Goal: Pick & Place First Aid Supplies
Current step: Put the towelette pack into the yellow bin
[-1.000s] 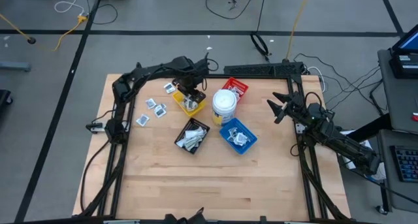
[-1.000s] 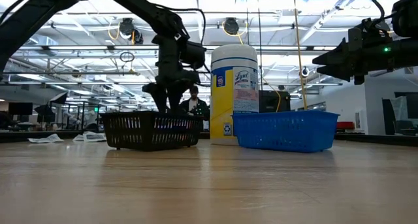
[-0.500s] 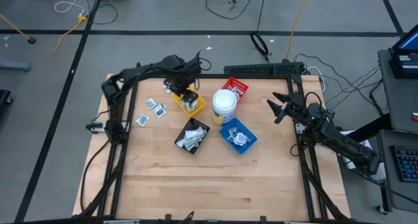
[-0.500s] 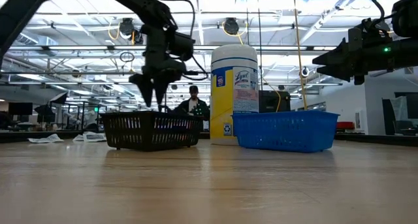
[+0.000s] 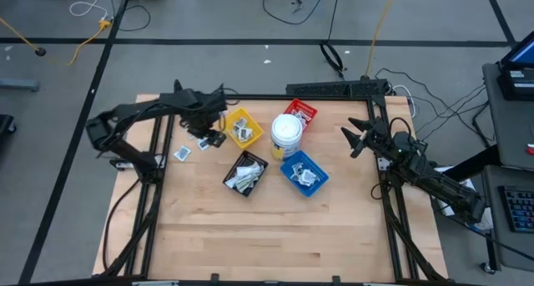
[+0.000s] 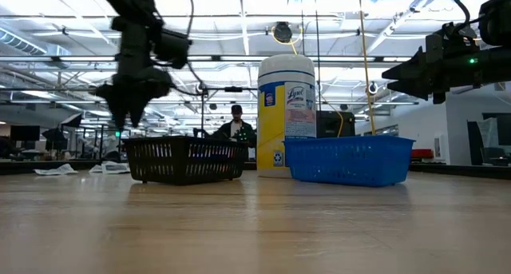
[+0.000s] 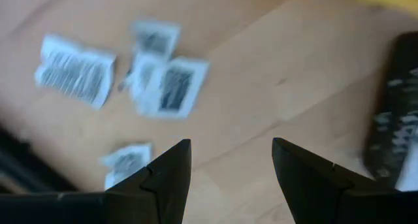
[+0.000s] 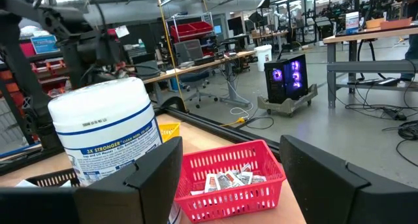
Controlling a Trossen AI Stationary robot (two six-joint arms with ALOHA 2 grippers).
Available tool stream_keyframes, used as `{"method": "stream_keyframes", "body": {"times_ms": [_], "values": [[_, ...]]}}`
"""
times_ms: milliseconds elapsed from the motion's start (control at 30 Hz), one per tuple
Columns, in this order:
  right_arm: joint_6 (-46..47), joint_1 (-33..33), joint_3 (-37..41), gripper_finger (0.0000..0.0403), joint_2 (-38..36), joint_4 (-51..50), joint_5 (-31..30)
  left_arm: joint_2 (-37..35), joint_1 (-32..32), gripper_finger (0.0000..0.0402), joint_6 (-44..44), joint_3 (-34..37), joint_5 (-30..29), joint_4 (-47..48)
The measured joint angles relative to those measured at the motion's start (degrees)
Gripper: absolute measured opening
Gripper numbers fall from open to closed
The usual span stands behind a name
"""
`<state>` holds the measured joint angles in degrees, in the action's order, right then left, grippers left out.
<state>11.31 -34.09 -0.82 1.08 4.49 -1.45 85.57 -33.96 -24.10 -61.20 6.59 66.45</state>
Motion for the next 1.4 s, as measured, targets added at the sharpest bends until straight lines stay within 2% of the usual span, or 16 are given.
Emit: {"method": "stream_keyframes", "body": {"times_ms": [300, 433, 567, 767, 933, 1400], "values": [[0.00, -0.01, 0.01, 0.0254, 0.00, 0.00, 0.00, -14.08, -2.23, 0.0218, -3.52, 13.93, -0.61, 1.12], [0.00, -0.02, 0.00, 0.0254, 0.00, 0.00, 0.00, -18.78, -3.53, 0.0218, -4.63, 17.26, -0.61, 1.62], [0.00, -0.02, 0.00, 0.0254, 0.00, 0.00, 0.00, -20.43, -4.93, 0.0218, -4.80, 18.00, -0.56, 2.74], [0.00, -0.02, 0.00, 0.0254, 0.00, 0.00, 0.00, -19.40, -8.17, 0.0218, -4.74, 19.25, -0.56, 3.09], [0.00, 0.00, 0.00, 0.0254, 0.02, 0.00, 0.00, -14.95, -9.78, 0.0218, -4.07, 20.33, -0.64, 2.74], [-0.01, -0.02, 0.01, 0.0254, 0.01, 0.00, 0.00, -1.81, -12.44, 0.0218, -3.43, 20.36, -0.69, -6.09]]}}
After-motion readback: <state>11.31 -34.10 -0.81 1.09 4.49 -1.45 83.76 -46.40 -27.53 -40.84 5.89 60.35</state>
